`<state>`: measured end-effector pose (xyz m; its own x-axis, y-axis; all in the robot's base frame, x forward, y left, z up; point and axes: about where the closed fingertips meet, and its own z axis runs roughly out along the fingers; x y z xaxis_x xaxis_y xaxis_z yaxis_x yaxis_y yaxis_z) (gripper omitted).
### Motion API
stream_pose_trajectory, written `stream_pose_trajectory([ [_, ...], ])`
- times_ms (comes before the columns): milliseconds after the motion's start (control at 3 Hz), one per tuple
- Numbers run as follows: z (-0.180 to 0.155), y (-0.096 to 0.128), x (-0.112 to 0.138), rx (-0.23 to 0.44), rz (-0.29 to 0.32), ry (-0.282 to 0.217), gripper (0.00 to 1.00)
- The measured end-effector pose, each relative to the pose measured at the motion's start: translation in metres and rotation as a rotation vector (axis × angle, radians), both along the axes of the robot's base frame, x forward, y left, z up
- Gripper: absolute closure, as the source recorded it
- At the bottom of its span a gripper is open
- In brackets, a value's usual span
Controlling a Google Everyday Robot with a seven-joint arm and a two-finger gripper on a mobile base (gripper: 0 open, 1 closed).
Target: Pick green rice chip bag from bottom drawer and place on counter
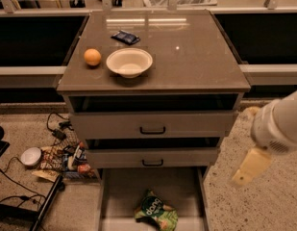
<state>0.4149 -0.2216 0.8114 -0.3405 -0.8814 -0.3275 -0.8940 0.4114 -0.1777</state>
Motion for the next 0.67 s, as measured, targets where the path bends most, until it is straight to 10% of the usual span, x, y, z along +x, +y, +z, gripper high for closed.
stream_pose_trajectory([
  [667,-0.149,-0.002,-0.025,0.152,-0.096,0.015,0.00],
])
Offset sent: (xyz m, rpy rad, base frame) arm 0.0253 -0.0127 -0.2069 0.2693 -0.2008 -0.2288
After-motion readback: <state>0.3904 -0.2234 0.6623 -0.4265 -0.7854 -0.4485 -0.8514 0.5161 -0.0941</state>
